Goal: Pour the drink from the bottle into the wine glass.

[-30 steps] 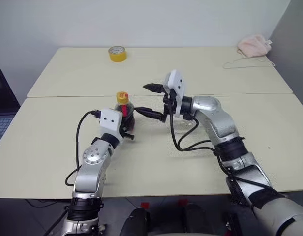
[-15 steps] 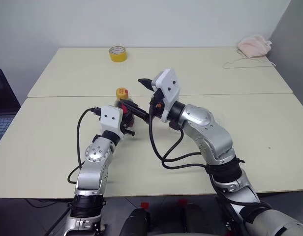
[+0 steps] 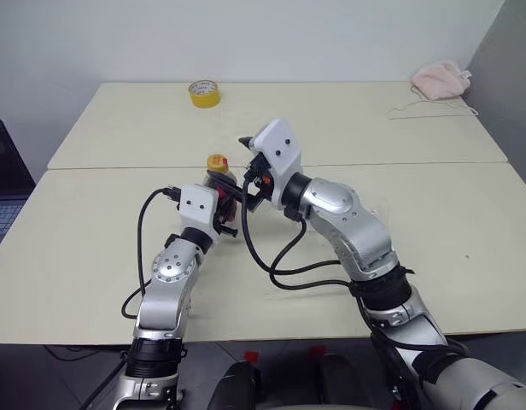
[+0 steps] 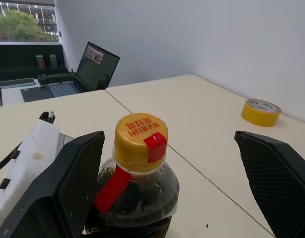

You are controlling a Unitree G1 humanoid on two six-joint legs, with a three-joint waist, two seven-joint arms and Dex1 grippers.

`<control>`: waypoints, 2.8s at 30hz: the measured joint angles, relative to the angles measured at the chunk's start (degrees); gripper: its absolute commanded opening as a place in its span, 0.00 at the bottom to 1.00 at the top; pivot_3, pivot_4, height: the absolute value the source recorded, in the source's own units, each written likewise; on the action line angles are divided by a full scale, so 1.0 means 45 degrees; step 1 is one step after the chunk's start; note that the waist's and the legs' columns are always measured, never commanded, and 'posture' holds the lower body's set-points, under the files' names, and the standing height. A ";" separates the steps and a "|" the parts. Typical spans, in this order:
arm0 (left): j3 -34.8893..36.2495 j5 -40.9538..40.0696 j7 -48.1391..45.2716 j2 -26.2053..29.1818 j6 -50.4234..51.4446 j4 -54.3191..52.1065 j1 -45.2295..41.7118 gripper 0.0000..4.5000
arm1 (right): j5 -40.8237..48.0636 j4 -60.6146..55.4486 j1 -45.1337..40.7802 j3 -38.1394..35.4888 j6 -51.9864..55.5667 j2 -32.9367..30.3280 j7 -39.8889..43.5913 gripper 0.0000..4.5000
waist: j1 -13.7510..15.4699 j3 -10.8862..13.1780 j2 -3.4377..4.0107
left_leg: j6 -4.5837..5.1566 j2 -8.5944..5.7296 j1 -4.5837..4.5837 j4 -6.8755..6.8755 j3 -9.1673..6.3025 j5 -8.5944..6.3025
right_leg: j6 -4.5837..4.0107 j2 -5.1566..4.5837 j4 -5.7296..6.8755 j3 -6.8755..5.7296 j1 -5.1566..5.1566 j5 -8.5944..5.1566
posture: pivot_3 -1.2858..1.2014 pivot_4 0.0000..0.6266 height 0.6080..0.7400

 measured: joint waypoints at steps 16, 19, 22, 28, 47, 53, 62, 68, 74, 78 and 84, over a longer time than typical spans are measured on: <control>-0.0024 -0.0009 -0.0039 0.0000 0.0002 0.0000 -0.0013 0.19 | 0.0224 0.0020 -0.0068 -0.0291 -0.0052 0.0037 0.0034 1.00 | 0.0000 0.0000 0.0000 | 0.0000 0.0000 0.0000 -0.0001 0.0000 0.0000 | 0.0000 0.0000 0.0001 0.0000 0.0000 0.0000 | 0.52 0.24 1.00; -0.0024 -0.0011 -0.0047 0.0000 0.0002 0.0000 -0.0015 0.19 | 0.0237 -0.0027 -0.0068 -0.0338 -0.0054 0.0060 0.0038 1.00 | -0.0001 0.0000 0.0000 | 0.0000 0.0001 0.0000 -0.0001 0.0000 0.0000 | 0.0000 0.0000 0.0001 -0.0001 0.0000 0.0000 | 0.52 0.24 1.00; -0.0024 -0.0010 -0.0048 0.0000 0.0003 0.0000 -0.0017 0.19 | 0.0156 -0.0019 -0.0068 -0.0342 -0.0054 0.0074 0.0010 1.00 | -0.0002 0.0000 0.0000 | 0.0000 0.0000 0.0000 -0.0001 0.0001 0.0000 | 0.0000 0.0000 0.0002 0.0001 0.0000 0.0000 | 0.52 0.24 1.00; -0.0027 -0.0010 -0.0049 0.0000 0.0005 0.0000 -0.0037 0.19 | 0.0088 -0.0002 -0.0068 -0.0339 -0.0146 0.0013 0.0040 1.00 | -0.0002 0.0000 0.0000 | 0.0000 0.0000 0.0000 0.0000 0.0001 0.0000 | 0.0000 0.0000 0.0001 0.0000 0.0000 0.0000 | 0.52 0.24 1.00; -0.0029 -0.0018 -0.0207 0.0001 0.0005 0.0000 -0.0041 0.19 | -0.0114 -0.0102 -0.0052 0.0027 -0.0458 -0.0172 0.0495 1.00 | -0.0001 0.0000 0.0000 | 0.0000 0.0000 0.0000 -0.0001 0.0000 0.0000 | 0.0000 0.0000 0.0000 0.0000 0.0001 0.0000 | 0.52 0.24 1.00; -0.0030 -0.0017 -0.0220 -0.0010 0.0005 0.0001 -0.0039 0.19 | -0.0379 0.0121 -0.0054 -0.0011 -0.0498 -0.0137 0.0257 1.00 | -0.0001 0.0000 0.0000 | 0.0000 0.0000 0.0000 -0.0001 0.0001 0.0000 | 0.0000 0.0000 0.0000 0.0000 0.0000 0.0000 | 0.52 0.24 1.00; -0.0034 -0.0016 -0.0220 -0.0033 0.0004 0.0001 -0.0041 0.19 | -0.0376 0.0177 -0.0054 -0.0038 -0.0497 -0.0150 0.0090 1.00 | -0.0001 0.0000 0.0000 | 0.0000 0.0000 0.0000 -0.0001 0.0000 0.0000 | 0.0000 0.0000 0.0001 -0.0001 0.0000 0.0000 | 0.52 0.24 1.00; -0.0146 -0.0017 -0.0221 -0.0056 0.0005 0.0001 -0.0045 0.19 | -0.0241 -0.0010 0.0065 -0.0116 -0.0389 -0.0298 0.0063 1.00 | 0.0000 0.0000 0.0000 | 0.0000 0.0000 0.0000 0.0000 0.0001 0.0000 | 0.0000 0.0000 0.0000 0.0000 0.0001 0.0000 | 0.52 0.24 1.00; -0.0171 -0.0028 -0.0188 -0.0130 0.0012 0.0008 -0.0045 0.19 | 0.0039 -0.0660 0.0389 -0.0161 0.0027 -0.0665 0.0062 1.00 | 0.0001 0.0000 -0.0001 | 0.0000 0.0000 0.0000 -0.0001 0.0000 0.0000 | 0.0000 0.0000 0.0000 0.0000 0.0002 0.0000 | 0.52 0.24 1.00; -0.0015 -0.0072 -0.0048 -0.0135 0.0018 0.0028 -0.0031 0.19 | 0.0064 -0.0869 0.0763 -0.0690 0.0325 -0.1189 -0.0113 1.00 | 0.0014 0.0000 -0.0001 | 0.0001 -0.0004 0.0000 0.0004 0.0002 0.0000 | 0.0000 -0.0001 0.0001 0.0002 0.0004 0.0000 | 0.52 0.24 1.00; 0.0096 -0.0081 -0.0007 -0.0163 0.0018 0.0028 -0.0027 0.19 | 0.0072 -0.0948 0.1030 -0.1115 0.0547 -0.1658 -0.0292 1.00 | -0.0004 0.0000 -0.0001 | 0.0000 0.0005 0.0000 -0.0004 0.0006 0.0000 | 0.0000 0.0003 0.0002 0.0001 0.0001 0.0000 | 0.52 0.24 1.00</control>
